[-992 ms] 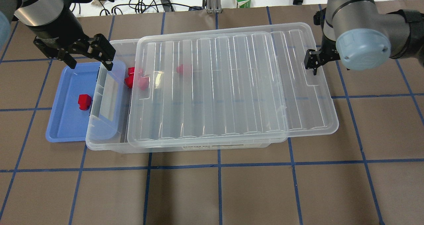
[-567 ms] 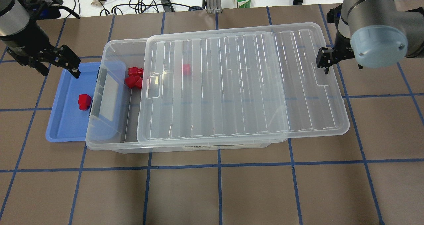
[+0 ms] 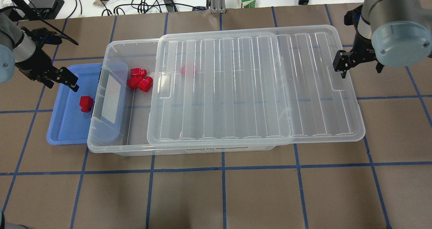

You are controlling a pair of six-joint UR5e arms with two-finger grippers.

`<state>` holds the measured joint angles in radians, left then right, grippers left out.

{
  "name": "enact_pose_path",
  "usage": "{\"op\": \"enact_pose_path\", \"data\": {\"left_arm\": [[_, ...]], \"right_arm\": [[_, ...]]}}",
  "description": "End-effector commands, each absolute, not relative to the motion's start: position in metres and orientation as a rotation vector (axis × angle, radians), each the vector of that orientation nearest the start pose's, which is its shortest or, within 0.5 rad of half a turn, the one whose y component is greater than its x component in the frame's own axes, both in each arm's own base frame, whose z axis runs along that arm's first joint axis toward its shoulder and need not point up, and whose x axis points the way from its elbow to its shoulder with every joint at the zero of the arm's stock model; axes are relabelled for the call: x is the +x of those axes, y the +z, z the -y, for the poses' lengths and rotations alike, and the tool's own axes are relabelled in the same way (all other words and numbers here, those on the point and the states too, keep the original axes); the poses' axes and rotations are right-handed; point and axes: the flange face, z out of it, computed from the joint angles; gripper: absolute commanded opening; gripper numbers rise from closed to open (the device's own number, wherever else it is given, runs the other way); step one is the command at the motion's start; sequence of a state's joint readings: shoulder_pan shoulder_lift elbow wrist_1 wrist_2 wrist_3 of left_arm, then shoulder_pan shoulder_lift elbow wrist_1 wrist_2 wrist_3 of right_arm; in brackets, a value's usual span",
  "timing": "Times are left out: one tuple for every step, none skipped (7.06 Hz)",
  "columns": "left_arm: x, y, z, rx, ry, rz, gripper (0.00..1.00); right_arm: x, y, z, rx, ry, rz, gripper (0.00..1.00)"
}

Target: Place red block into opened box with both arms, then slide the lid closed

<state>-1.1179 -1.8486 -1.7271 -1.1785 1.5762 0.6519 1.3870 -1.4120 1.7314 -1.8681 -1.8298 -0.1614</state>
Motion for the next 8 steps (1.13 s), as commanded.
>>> {"op": "enact_pose_path", "data": {"left_arm": [[0.137, 0.244, 0.578, 0.312, 0.098, -3.174, 1.00], [0.139, 0.227, 0.580, 0.309, 0.089, -3.169, 1.00], [0.144, 0.213, 0.576, 0.288, 0.113, -3.178, 1.00], [0.153, 0.206, 0.573, 0.264, 0.122, -3.188, 1.00], [0.157, 0.200, 0.573, 0.255, 0.134, -3.194, 1.00], [0.158, 0.193, 0.572, 0.248, 0.155, -3.202, 1.00], [0.157, 0.185, 0.570, 0.243, 0.174, -3.209, 0.98], [0.157, 0.185, 0.569, 0.211, 0.176, -3.210, 0.81]], "right_arm": [[-0.012, 0.360, 0.547, 0.033, 0.135, -3.387, 1.00], [-0.020, 0.360, 0.547, 0.027, 0.146, -3.383, 1.00], [-0.021, 0.362, 0.547, 0.028, 0.141, -3.384, 1.00], [-0.020, 0.362, 0.547, 0.028, 0.138, -3.384, 1.00], [-0.019, 0.368, 0.545, 0.030, 0.123, -3.387, 1.00], [-0.017, 0.380, 0.543, 0.019, 0.126, -3.374, 1.00], [-0.006, 0.424, 0.537, -0.007, 0.017, -3.368, 1.00], [0.024, 0.457, 0.522, -0.046, -0.003, -3.286, 1.00]]}}
